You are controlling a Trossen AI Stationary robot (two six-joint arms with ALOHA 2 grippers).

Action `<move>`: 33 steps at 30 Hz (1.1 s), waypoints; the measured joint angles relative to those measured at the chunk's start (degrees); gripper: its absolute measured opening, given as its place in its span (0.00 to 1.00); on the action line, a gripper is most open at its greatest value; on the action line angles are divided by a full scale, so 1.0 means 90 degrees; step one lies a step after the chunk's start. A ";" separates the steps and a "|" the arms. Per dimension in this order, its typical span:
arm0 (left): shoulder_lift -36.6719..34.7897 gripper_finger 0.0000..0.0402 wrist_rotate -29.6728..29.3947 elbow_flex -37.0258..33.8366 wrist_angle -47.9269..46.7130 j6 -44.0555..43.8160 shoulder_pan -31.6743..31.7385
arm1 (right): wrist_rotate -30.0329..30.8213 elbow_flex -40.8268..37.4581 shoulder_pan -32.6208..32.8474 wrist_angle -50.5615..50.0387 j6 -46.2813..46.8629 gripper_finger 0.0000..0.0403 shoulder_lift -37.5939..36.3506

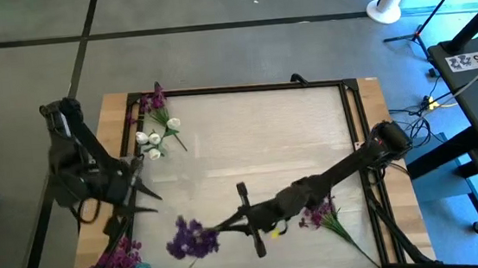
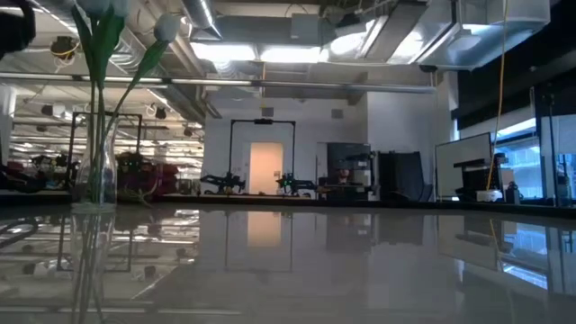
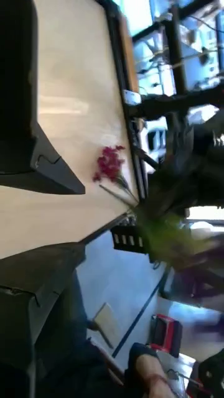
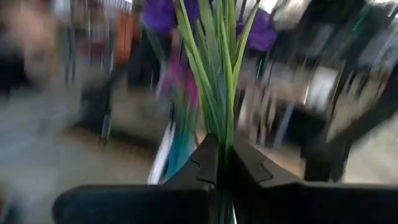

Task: Sort flowers into vase by color
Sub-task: Put the violet flowers into the transparent blue vase

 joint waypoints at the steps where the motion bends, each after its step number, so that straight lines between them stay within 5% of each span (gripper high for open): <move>1: 0.0130 0.33 0.0000 -0.0121 0.0384 0.0171 0.0000 | -0.0073 -0.0002 -0.0007 0.0470 -0.0122 0.05 0.0010; 7: 0.0793 0.33 -0.0297 -0.0895 0.3023 0.1302 0.0228 | -0.0871 -0.0014 -0.0272 0.1854 -0.0617 0.02 0.0263; 13: 0.1259 0.33 -0.0109 -0.1340 0.5030 0.1878 0.1012 | -0.0635 -0.0018 -0.0531 0.1925 -0.0550 0.04 0.0484; 19: 0.1685 0.33 0.0699 -0.1684 0.5877 0.2095 0.1702 | -0.0562 -0.0019 -0.0586 0.2552 -0.0608 0.03 0.0597; 33: 0.2091 0.33 0.0960 -0.1773 0.6827 0.2340 0.2120 | -0.0249 -0.0016 -0.0503 0.2934 -0.1089 0.04 0.0597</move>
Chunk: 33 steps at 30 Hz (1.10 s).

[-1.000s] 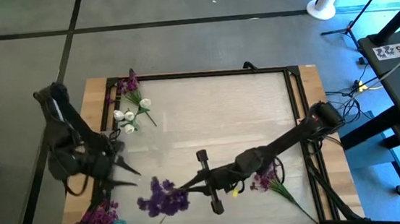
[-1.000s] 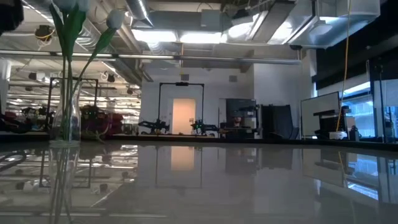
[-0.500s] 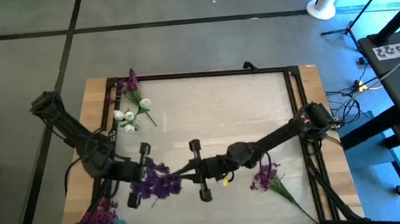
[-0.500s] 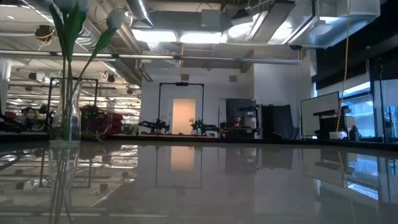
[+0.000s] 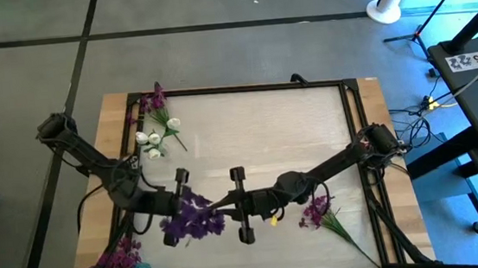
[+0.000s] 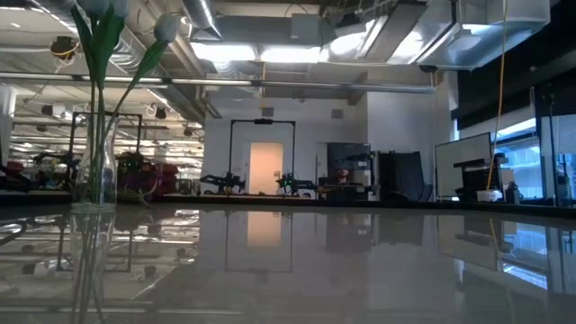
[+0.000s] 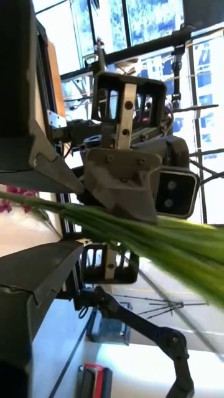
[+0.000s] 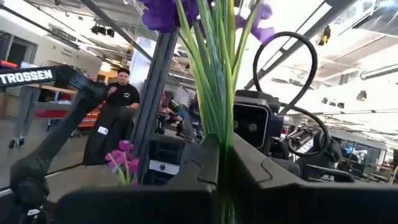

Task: Sort flowers into vase by color
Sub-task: Put the violet flowers into the transparent blue vase

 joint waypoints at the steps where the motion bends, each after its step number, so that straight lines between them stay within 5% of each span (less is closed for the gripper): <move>1: 0.0021 0.33 0.0007 0.0000 0.0028 -0.0002 0.0039 | 0.0000 0.0000 -0.0010 0.0003 -0.0009 0.04 0.0000; 12: 0.0067 0.31 0.0583 0.0000 0.0148 -0.0445 0.0551 | 0.0440 0.0000 -0.0051 -0.0109 -0.0047 0.06 0.0000; 21: 0.0067 0.04 0.0600 0.0000 0.0000 -0.0614 0.0640 | 0.0498 0.0000 -0.0048 -0.0207 -0.0030 0.12 -0.0002; 27: -0.0135 0.04 0.0185 0.0005 -0.0477 -0.0750 0.0339 | 0.0644 0.0000 0.0142 -0.0414 0.0042 0.33 -0.0080; 33: -0.0454 0.04 -0.0754 0.0005 -0.0757 -0.0742 -0.0127 | 0.1532 0.0010 0.0557 -0.1078 -0.0425 0.58 -0.0168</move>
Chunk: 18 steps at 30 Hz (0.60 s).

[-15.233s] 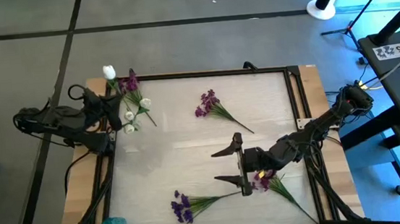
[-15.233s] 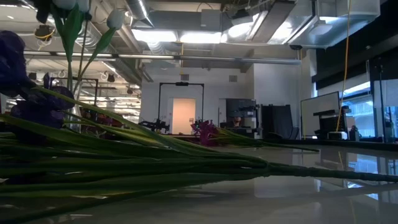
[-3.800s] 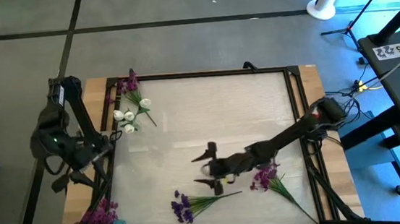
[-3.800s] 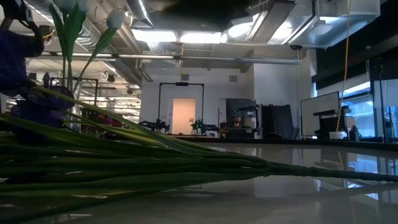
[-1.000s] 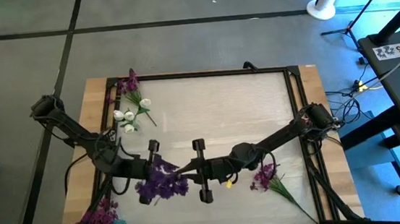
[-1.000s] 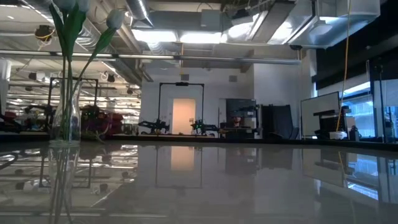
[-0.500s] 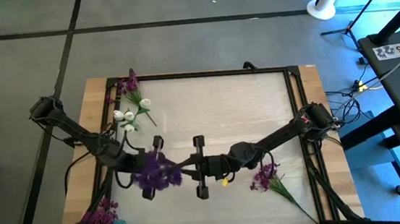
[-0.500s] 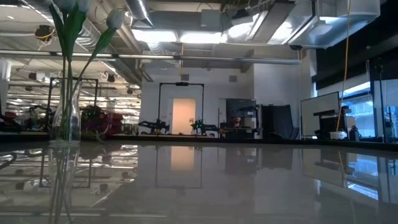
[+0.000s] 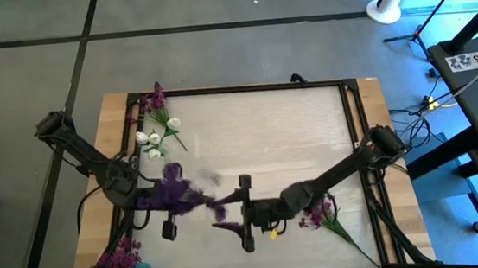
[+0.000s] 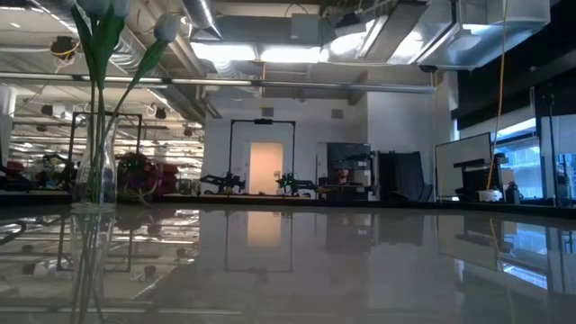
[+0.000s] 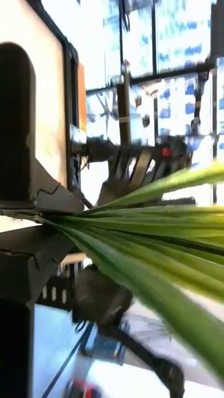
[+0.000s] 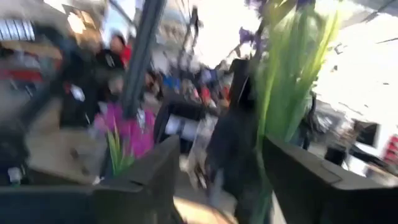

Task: Sort flowers into vase by color
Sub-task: Put the violet flowers into the transparent blue vase

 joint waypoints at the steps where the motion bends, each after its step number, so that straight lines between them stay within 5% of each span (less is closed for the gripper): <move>1: -0.0046 0.04 -0.0172 0.0000 -0.0026 0.0003 -0.0063 | 0.0311 -0.0002 0.0065 -0.0164 -0.0050 0.60 0.0002; 6: -0.0082 0.04 -0.0406 0.0000 0.0047 0.0109 -0.0148 | 0.1302 -0.0005 0.0169 -0.0987 0.0136 0.64 0.0005; 13: -0.0030 0.06 0.0063 0.0004 0.0037 0.0157 -0.0065 | 0.1449 -0.0005 -0.0037 -0.1880 0.0930 0.57 0.0007; 18: -0.0803 0.05 0.0101 0.0712 -0.2265 -0.0310 -0.0906 | 0.1491 -0.0005 0.0027 -0.2358 0.1144 0.54 0.0007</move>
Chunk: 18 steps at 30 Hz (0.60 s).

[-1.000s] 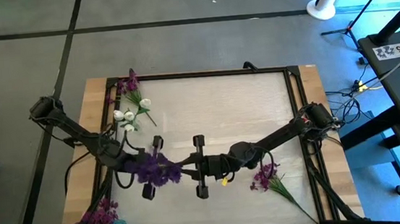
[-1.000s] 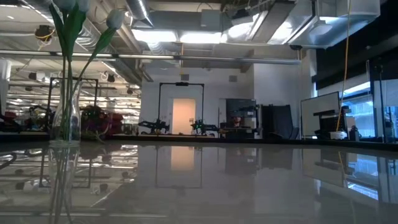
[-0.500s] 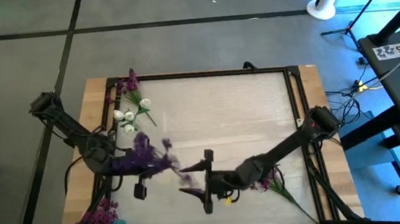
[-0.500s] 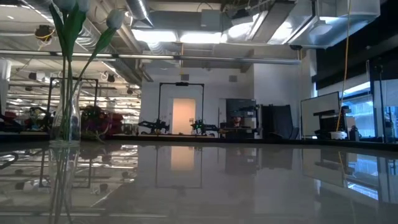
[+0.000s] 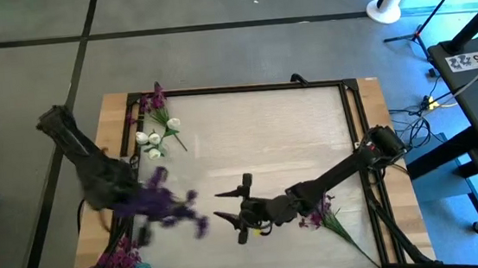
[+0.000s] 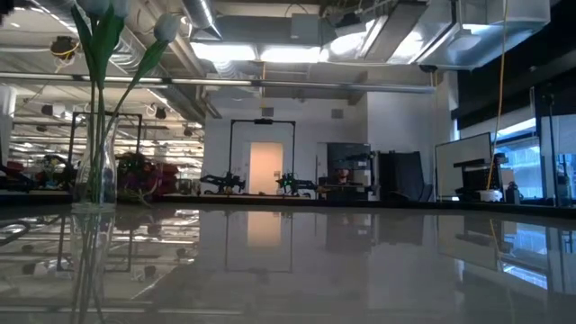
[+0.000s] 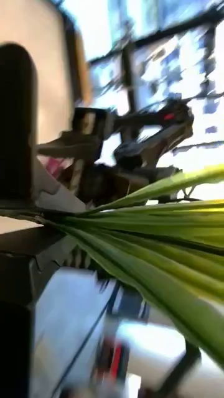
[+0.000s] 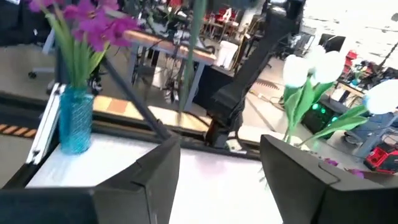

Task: Sort flowers into vase by color
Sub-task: Put the violet flowers into the transparent blue vase

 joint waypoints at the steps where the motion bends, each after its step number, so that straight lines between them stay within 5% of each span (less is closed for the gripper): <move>1: -0.0160 0.05 0.0105 0.0179 -0.0631 -0.0386 -0.0199 | 0.0019 0.0000 0.0035 -0.0069 0.0004 0.54 0.0000; 7: -0.0740 0.06 0.1206 0.0320 -0.2479 -0.2126 -0.1409 | 0.0145 0.0000 0.0188 -0.0386 0.0225 0.54 0.0002; 18: -0.0802 0.06 0.0318 -0.0489 -0.2238 -0.3054 -0.3227 | 0.0248 0.0000 0.0171 -0.0384 0.0352 0.54 0.0002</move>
